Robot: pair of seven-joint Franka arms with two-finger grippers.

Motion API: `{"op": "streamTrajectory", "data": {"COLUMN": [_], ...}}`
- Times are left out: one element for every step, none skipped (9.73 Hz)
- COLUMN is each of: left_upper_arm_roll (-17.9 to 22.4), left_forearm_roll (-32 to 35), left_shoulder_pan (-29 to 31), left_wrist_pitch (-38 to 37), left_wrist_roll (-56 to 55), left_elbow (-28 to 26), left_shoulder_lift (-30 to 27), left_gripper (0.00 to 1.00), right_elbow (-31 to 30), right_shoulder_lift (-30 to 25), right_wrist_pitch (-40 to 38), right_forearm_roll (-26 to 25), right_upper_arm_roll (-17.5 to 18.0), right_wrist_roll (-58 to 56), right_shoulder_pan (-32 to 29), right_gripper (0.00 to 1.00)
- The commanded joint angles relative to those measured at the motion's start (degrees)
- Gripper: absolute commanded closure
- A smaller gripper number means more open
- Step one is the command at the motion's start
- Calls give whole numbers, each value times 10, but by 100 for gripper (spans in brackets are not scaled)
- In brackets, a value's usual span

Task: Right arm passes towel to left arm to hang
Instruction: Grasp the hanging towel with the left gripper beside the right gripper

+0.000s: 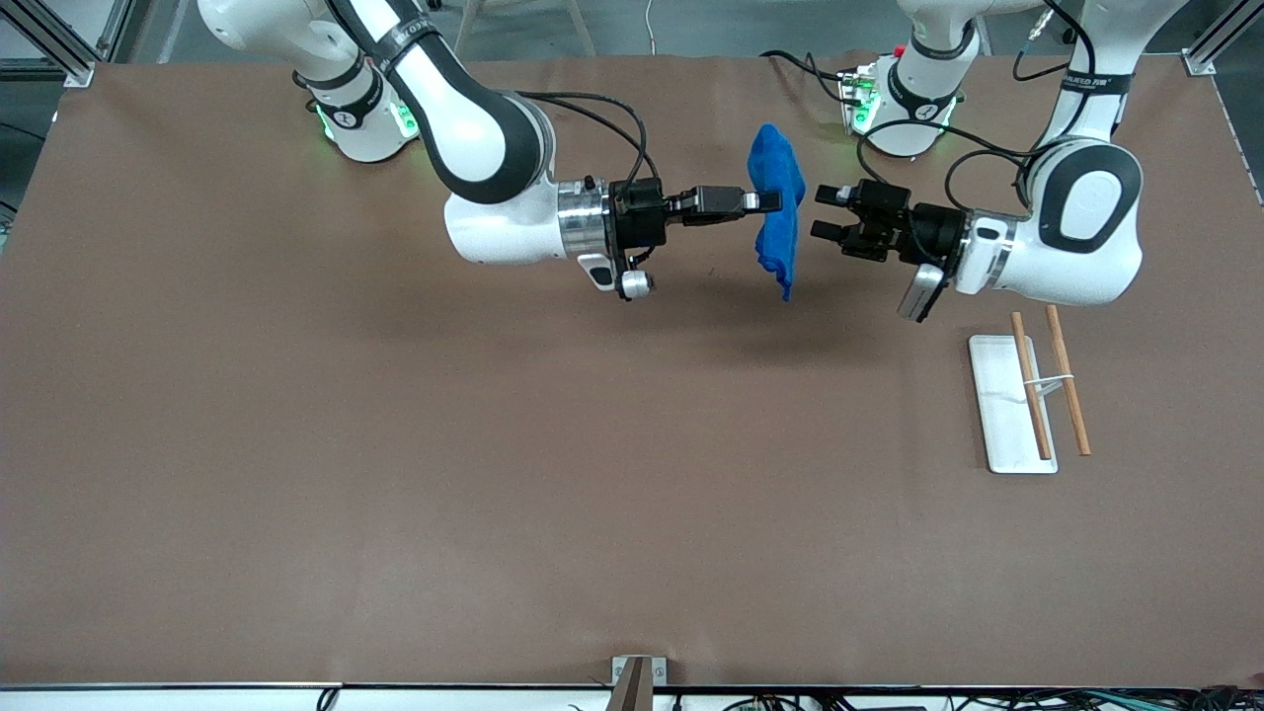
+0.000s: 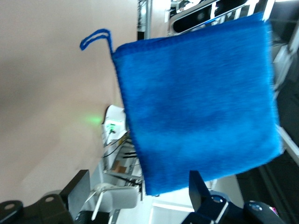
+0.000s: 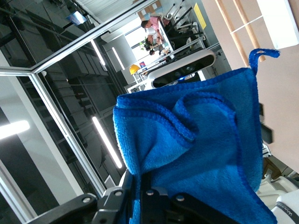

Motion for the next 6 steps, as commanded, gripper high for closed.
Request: {"op": "streamTrajectory", "data": {"left_upper_arm_roll": [-3, -5, -14, -18, -18, -18], "left_forearm_roll": [-38, -52, -64, -67, -88, -110], "left_shoulder_pan": [-1, -5, -6, -6, -6, -6], "left_wrist_pitch": [0, 0, 1, 2, 5, 5], "left_wrist_roll": [25, 34, 37, 46, 61, 67], "left_elbow": [-15, -18, -24, -37, -47, -54], "left_shoulder_lift": [20, 24, 24, 23, 24, 24], "left_gripper": [7, 7, 7, 9, 10, 10], "right_elbow": [14, 28, 36, 37, 37, 36], "right_shoulder_lift": [9, 12, 17, 18, 19, 20], "right_wrist_pitch": [14, 15, 10, 8, 7, 5], "right_forearm_roll": [3, 4, 6, 9, 10, 11], "right_upper_arm_roll": [-5, -5, -5, -5, -5, -4], "right_wrist_roll": [8, 22, 34, 45, 51, 54], "right_shoulder_pan": [11, 11, 10, 7, 11, 13], "right_gripper": [98, 98, 98, 98, 98, 98]}}
